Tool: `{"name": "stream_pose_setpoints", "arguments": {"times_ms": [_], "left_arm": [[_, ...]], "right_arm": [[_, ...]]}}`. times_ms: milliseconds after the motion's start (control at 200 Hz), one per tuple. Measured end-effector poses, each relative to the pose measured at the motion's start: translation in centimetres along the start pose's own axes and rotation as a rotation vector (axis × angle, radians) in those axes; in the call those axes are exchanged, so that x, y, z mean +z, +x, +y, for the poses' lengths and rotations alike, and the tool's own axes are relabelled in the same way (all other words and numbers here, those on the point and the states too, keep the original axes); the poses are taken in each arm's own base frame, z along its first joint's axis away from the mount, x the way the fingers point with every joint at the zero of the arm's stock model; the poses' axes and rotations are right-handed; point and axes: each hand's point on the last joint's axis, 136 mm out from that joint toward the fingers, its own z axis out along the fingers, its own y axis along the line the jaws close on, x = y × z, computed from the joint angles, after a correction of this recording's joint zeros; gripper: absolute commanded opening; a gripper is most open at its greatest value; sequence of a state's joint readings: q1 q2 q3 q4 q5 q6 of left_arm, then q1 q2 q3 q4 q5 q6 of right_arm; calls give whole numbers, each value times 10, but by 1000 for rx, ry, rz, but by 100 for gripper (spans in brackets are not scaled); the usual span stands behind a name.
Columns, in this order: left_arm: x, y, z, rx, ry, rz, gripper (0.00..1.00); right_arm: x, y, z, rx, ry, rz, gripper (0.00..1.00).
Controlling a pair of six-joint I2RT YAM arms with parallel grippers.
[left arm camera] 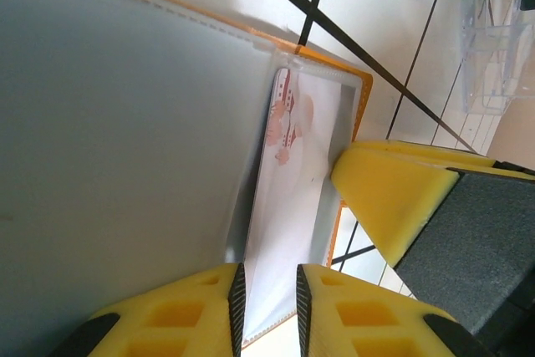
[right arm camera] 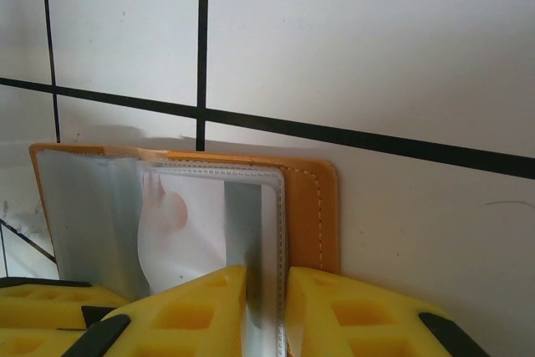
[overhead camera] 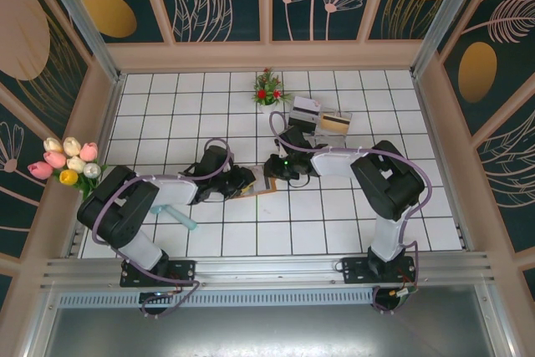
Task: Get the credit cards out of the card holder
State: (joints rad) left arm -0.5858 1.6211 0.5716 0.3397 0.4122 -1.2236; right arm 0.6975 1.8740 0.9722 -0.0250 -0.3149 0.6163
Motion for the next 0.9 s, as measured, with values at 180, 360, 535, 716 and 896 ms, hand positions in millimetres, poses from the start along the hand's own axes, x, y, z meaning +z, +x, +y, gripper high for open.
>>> {"name": "stream_pose_setpoints", "arguments": {"times_ms": [180, 360, 535, 716, 896], "left_arm": [[2, -3, -1, 3, -25, -3, 31], [2, -6, -1, 6, -65, -26, 35], [1, -7, 0, 11, -85, -30, 37], [6, -7, -1, 29, -94, -16, 34], [7, -5, 2, 43, -92, -6, 24]], "right_arm": [[0, 0, 0, 2, -2, -2, 24], [1, -1, 0, 0, -7, -7, 24], [1, -1, 1, -1, -13, -11, 24], [1, -1, 1, 4, -16, -13, 23], [1, -1, 1, 5, -16, -13, 24]]}}
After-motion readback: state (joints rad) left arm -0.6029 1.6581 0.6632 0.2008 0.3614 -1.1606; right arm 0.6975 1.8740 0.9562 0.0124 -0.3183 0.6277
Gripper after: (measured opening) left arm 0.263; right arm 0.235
